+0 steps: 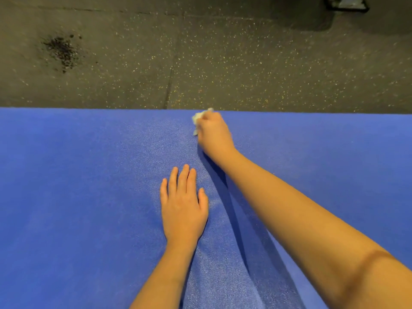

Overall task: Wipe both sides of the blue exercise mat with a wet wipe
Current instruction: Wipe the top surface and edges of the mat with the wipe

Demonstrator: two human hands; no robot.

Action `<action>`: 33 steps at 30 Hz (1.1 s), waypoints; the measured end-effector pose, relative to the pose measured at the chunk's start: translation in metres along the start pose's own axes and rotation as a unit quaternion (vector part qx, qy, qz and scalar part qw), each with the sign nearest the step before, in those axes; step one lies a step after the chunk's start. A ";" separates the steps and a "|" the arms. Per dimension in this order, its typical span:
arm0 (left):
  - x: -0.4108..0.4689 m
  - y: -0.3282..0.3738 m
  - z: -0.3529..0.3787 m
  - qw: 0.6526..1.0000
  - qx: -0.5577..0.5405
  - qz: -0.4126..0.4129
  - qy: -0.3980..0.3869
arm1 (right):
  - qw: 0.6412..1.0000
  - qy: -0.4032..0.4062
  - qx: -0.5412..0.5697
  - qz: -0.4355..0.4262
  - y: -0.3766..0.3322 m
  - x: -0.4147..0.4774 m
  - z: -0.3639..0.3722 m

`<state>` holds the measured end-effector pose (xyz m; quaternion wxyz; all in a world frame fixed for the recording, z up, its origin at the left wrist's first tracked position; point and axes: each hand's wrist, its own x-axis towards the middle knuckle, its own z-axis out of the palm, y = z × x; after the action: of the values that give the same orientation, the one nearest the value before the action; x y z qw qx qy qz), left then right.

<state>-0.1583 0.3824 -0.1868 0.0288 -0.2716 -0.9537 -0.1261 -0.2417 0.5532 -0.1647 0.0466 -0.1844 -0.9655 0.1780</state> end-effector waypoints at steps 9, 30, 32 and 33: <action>0.001 -0.001 0.001 1.000 -0.004 0.000 0.002 | 0.986 0.104 -0.043 0.120 0.072 -0.034 -0.029; 0.000 0.001 0.002 1.000 -0.005 -0.001 0.025 | 0.983 0.156 -0.012 0.098 0.099 -0.083 -0.033; 0.006 0.009 0.003 0.999 -0.012 -0.021 0.032 | 0.995 0.082 0.006 -0.052 0.085 -0.104 -0.030; 0.008 0.017 0.004 0.999 -0.022 -0.027 0.031 | 0.993 0.037 0.001 -0.111 0.088 -0.112 -0.035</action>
<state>-0.1566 0.4016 -0.1859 0.0491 -0.2421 -0.9564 -0.1558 -0.1026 0.5998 -0.1663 0.1023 -0.0827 -0.9774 0.1656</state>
